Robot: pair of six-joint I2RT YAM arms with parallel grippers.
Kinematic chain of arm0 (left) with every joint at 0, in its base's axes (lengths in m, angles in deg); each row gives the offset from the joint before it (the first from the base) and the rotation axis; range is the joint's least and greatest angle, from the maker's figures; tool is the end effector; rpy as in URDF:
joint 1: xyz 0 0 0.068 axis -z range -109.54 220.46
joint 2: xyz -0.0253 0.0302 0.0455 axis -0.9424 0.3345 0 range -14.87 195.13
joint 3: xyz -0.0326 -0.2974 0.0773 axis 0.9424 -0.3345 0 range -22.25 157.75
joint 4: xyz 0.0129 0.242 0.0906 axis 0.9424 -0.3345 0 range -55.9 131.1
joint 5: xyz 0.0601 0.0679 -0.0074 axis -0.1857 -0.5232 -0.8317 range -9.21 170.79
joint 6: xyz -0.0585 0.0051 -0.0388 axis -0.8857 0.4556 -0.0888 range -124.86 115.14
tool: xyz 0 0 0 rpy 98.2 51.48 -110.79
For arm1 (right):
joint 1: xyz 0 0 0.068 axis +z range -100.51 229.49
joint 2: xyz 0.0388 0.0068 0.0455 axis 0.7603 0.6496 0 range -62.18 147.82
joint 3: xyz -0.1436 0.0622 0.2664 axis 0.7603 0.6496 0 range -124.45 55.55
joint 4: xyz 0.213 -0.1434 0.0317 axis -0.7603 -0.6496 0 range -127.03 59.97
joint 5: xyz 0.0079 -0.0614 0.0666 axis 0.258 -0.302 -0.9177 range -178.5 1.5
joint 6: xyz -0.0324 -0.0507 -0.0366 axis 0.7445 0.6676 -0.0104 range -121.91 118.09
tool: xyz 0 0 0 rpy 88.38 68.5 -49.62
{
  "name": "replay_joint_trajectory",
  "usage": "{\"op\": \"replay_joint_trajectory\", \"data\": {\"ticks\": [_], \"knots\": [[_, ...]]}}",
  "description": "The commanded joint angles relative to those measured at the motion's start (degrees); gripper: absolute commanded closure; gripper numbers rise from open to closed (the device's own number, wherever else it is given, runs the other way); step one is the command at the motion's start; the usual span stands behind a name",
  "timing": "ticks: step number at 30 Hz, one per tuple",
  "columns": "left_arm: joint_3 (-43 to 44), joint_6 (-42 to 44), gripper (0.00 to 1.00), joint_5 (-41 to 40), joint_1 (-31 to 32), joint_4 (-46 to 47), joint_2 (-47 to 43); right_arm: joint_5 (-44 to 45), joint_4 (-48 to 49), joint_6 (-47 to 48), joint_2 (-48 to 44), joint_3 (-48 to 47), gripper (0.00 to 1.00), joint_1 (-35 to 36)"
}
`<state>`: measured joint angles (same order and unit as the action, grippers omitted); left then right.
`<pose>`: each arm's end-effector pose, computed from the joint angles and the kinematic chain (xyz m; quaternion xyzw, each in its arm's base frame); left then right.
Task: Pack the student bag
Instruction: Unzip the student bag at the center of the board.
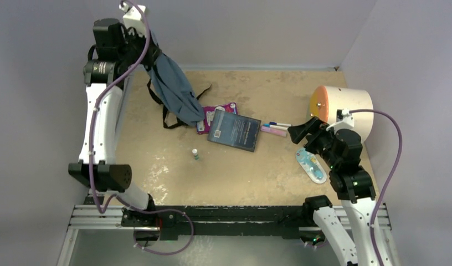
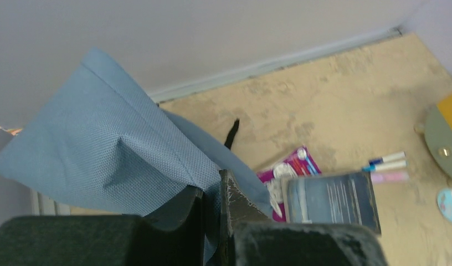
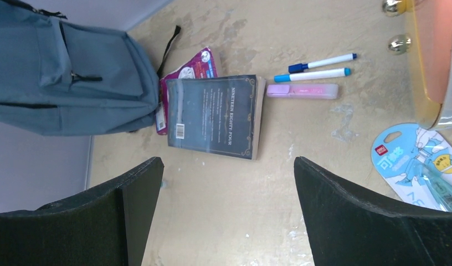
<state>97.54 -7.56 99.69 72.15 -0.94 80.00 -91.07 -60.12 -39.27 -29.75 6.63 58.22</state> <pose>0.3620 -0.0293 0.5323 0.0905 0.7944 -0.1545 0.5804 0.1071 0.0191 0.3704 0.1808 0.7647 0.2583 0.5620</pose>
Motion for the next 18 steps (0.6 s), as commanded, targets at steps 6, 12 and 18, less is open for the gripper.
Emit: {"op": "replay_joint_trajectory", "data": {"ticks": [6,12,18], "knots": [[-21.5,11.7,1.00,14.3,0.3,3.7,-22.4,-15.9,10.6,4.4,-0.3,1.8,0.11,0.3],[-35.3,18.9,1.00,13.2,6.3,4.9,-29.4,-23.4,16.0,4.9,2.6,1.4,0.13,0.3],[-31.0,29.4,1.00,-6.0,14.4,-1.4,-23.9,-27.8,20.4,3.6,5.2,3.0,0.14,0.5]]}}
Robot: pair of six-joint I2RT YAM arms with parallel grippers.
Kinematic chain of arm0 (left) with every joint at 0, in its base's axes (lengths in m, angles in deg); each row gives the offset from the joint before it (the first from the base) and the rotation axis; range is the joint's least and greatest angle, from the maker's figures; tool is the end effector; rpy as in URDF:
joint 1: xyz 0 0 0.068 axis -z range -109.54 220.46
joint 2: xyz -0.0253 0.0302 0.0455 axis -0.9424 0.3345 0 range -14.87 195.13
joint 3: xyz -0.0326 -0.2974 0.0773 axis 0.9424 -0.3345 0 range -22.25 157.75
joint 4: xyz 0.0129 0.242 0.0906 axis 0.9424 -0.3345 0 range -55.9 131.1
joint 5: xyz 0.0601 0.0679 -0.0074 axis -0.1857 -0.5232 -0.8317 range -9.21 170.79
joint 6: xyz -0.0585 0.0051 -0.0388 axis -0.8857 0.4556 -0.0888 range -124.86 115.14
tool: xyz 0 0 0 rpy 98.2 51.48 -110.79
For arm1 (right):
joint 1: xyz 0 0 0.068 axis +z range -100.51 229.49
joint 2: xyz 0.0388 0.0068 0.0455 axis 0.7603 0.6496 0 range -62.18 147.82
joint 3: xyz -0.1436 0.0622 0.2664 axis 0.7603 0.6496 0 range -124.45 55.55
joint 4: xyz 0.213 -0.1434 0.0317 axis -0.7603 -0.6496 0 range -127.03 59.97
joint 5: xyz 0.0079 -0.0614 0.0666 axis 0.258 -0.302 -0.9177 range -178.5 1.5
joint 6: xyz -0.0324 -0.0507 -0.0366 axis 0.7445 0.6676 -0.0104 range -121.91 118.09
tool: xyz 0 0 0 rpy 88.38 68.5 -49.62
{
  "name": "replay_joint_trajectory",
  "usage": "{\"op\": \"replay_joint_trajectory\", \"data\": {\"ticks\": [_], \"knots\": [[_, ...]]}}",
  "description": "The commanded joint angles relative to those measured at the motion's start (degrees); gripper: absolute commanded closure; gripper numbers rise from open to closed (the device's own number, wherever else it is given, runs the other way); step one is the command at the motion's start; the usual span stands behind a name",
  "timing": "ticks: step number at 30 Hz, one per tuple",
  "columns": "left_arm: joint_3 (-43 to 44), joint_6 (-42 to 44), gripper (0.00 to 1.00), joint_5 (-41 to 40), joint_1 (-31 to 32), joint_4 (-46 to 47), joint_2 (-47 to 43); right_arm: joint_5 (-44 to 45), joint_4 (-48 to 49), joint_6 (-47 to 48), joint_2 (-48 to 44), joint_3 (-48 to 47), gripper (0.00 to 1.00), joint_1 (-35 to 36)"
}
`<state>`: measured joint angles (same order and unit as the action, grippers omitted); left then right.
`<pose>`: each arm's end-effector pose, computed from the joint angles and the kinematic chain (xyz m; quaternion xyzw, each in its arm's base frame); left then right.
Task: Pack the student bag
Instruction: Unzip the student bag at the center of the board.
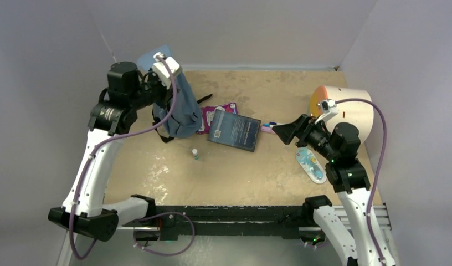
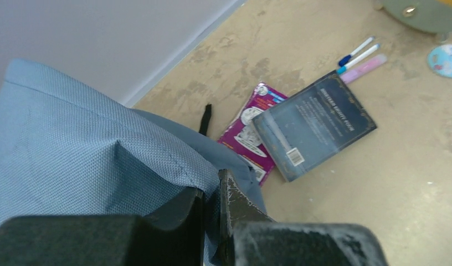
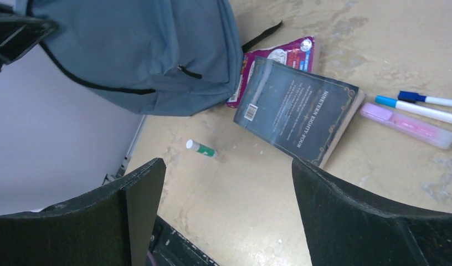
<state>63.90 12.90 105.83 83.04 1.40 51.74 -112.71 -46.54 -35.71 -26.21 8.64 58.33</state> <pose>0.2162 -0.0732 0.4841 0.3292 0.7401 -0.1524 0.5663 0.1233 0.0431 0.3831 0.0189 0.7375 0.3836 0.5555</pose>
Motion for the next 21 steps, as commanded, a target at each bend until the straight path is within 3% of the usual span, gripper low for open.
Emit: {"op": "replay_joint_trajectory", "data": {"ticks": [1,6,11,15,21], "knots": [[4.1,9.7,1.00,-13.7,3.9,-4.3,5.9,-6.5,7.5,-0.3,2.0,1.5,0.14,0.4],[14.5,10.8,1.00,-16.4,4.0,-7.1,15.2,-5.3,9.9,-0.9,4.3,2.7,0.15,2.7],[23.4,15.9,1.00,-23.3,4.0,-7.8,22.0,1.1,13.2,-2.7,8.8,2.1,0.16,11.9],[26.1,21.2,1.00,-28.8,4.0,-3.6,22.5,7.4,17.4,-4.5,13.8,1.1,0.17,21.4],[25.1,26.7,1.00,-25.7,4.2,5.9,17.1,13.2,25.4,-7.2,22.5,-0.7,0.17,31.4]]}}
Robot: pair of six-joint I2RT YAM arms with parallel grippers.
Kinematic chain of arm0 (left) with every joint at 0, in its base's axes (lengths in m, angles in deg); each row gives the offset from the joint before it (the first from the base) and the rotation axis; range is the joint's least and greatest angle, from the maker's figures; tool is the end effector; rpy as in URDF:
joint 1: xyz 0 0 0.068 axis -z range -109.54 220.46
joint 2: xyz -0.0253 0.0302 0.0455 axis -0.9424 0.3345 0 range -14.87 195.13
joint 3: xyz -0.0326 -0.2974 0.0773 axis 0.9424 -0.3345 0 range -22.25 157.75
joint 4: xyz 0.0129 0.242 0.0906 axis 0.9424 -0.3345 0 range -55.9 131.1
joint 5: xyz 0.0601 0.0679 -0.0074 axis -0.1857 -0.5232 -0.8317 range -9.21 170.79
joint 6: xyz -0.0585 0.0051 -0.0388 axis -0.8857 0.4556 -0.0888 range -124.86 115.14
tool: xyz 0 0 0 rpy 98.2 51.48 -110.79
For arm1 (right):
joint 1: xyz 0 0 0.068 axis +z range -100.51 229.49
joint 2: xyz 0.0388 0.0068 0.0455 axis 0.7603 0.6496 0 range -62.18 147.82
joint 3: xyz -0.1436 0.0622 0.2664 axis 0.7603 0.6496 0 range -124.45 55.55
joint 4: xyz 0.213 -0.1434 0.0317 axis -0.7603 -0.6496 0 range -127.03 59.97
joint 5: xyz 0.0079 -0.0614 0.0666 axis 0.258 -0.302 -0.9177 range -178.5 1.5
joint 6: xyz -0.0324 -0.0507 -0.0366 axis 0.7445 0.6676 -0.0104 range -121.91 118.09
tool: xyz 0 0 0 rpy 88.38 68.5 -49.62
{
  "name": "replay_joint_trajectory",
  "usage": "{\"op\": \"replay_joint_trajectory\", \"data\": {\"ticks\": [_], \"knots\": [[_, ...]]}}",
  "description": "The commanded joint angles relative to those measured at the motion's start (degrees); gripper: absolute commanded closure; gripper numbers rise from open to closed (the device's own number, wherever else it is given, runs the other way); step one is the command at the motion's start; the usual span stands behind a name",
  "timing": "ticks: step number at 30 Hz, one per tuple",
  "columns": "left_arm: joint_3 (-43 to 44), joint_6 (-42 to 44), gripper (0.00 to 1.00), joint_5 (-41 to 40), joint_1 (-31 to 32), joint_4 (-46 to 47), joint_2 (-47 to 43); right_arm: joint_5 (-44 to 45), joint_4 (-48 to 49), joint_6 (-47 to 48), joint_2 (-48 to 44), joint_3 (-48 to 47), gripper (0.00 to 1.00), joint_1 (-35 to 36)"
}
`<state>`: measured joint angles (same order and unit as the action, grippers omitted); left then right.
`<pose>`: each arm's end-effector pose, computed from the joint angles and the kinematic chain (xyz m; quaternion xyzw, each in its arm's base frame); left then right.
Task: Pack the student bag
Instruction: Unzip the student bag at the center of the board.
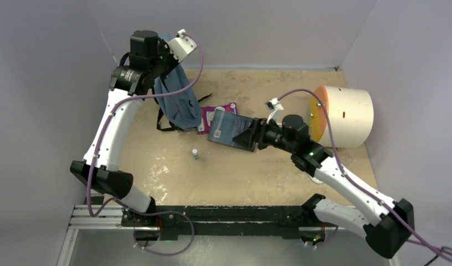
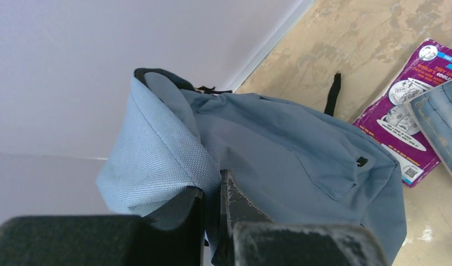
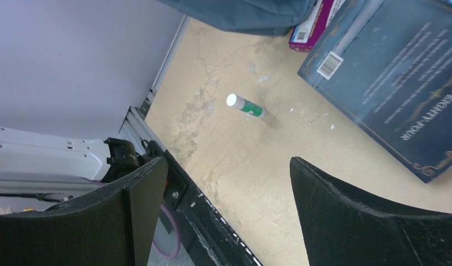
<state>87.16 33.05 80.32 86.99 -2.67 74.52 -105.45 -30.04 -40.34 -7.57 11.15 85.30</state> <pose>0.3301 -0.0975 0.5010 0.3810 0.7458 0.1047 0.5363 0.1698 0.1433 0.3524 -0.0771 0.7608 0.4730 0.4375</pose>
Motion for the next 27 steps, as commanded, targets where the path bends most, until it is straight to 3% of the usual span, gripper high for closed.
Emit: {"op": "replay_joint_trajectory", "data": {"ticks": [1,7,14,18,27], "knots": [[1.6,6.6,1.00,0.1,0.4,10.8,-6.4,6.8,9.6,-2.7,5.5,-4.0,0.17,5.9],[-5.1,10.8,1.00,0.6,1.7,13.4,-10.7,11.7,11.1,-2.5,12.3,-8.4,0.17,13.2],[-8.4,9.4,1.00,2.7,2.0,13.5,-13.4,12.9,15.2,-4.0,12.7,-5.9,0.16,14.9],[-11.6,4.6,1.00,4.8,2.0,12.2,-15.3,15.6,19.5,-3.6,12.3,-3.5,0.16,15.4],[-28.2,-6.3,1.00,15.2,2.0,14.2,-26.6,21.1,34.2,1.6,12.8,0.4,0.16,15.4]]}}
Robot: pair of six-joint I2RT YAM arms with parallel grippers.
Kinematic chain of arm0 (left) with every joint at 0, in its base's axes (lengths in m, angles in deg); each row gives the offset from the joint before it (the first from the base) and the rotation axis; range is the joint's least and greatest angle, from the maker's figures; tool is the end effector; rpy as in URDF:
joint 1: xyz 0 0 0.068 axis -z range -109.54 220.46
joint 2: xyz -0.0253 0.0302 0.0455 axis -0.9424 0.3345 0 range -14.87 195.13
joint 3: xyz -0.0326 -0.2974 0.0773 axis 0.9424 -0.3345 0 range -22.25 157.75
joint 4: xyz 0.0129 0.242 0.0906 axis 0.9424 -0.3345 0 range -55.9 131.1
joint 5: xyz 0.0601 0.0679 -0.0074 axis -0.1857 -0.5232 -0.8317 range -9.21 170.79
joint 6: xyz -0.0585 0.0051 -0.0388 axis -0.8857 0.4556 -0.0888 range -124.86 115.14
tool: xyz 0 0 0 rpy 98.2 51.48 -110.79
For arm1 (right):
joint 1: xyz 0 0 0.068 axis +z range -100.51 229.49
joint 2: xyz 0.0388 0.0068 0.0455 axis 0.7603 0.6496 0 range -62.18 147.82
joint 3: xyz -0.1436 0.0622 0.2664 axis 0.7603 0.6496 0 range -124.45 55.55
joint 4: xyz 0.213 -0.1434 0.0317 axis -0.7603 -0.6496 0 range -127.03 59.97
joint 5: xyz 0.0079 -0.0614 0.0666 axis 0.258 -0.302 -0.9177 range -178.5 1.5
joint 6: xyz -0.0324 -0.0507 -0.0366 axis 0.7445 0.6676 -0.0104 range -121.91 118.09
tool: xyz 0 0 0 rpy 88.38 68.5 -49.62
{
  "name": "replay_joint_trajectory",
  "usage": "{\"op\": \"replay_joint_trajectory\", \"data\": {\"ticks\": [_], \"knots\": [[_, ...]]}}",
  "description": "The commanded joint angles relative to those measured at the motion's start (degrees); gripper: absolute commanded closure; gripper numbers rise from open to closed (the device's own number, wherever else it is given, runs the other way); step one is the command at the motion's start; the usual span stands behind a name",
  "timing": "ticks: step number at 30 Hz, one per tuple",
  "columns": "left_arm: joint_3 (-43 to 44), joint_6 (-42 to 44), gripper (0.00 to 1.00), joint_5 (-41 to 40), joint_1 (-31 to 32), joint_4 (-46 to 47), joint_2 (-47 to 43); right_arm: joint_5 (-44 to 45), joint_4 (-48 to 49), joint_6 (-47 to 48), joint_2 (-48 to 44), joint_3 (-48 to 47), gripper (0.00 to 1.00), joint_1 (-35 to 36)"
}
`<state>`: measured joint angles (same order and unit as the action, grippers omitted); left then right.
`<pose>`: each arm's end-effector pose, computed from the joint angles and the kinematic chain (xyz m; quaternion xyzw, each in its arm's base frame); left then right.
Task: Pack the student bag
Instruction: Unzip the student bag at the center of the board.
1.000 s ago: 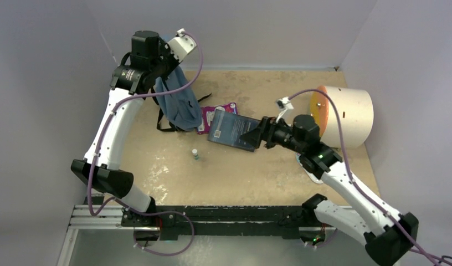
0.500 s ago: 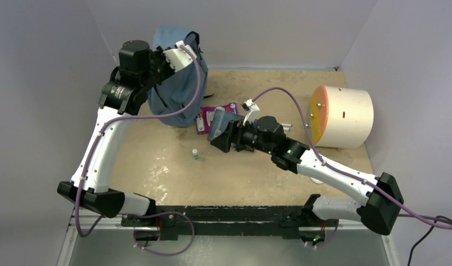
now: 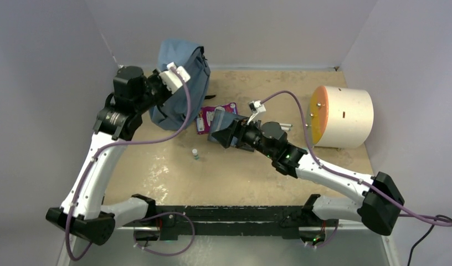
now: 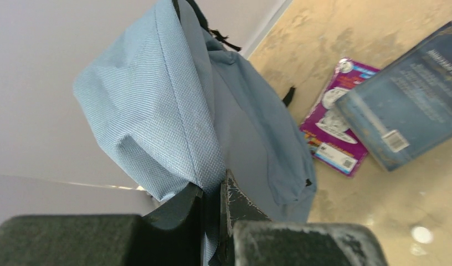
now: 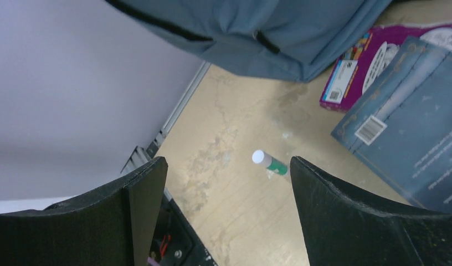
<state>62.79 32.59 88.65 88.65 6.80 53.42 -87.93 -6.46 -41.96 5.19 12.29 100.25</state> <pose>0.2332 -0.0849 0.4811 0.4114 0.6929 0.0441 0.5905 0.1783 0.2175 0.3462 -0.0628 0.7076 0.4987 0.4966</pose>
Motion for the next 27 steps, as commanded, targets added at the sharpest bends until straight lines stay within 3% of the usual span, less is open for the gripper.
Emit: {"op": "replay_joint_trajectory", "data": {"ticks": [1,8,14,17,22,27], "knots": [[-4.7,-6.3,1.00,7.3,0.3,5.2,-6.4,3.8,11.3,3.6,0.8,-1.6,0.16,0.5],[-8.5,-4.3,1.00,11.7,0.3,5.9,-10.8,7.8,4.0,-0.4,10.4,-13.6,0.18,-1.1],[-11.8,-2.8,1.00,15.3,0.3,6.1,-13.6,-1.8,3.6,-6.8,17.3,-19.4,0.23,-11.2],[-12.3,-3.0,1.00,15.6,0.3,6.1,-13.7,-6.8,7.5,-3.5,19.6,-20.3,0.23,-13.7],[-13.1,-2.9,1.00,15.8,0.3,5.9,-14.2,-10.1,3.5,4.7,26.3,-28.4,0.24,-15.7],[-13.7,-1.9,1.00,16.5,0.5,5.1,-15.3,-16.7,9.1,8.5,30.2,-30.2,0.37,-19.6]]}}
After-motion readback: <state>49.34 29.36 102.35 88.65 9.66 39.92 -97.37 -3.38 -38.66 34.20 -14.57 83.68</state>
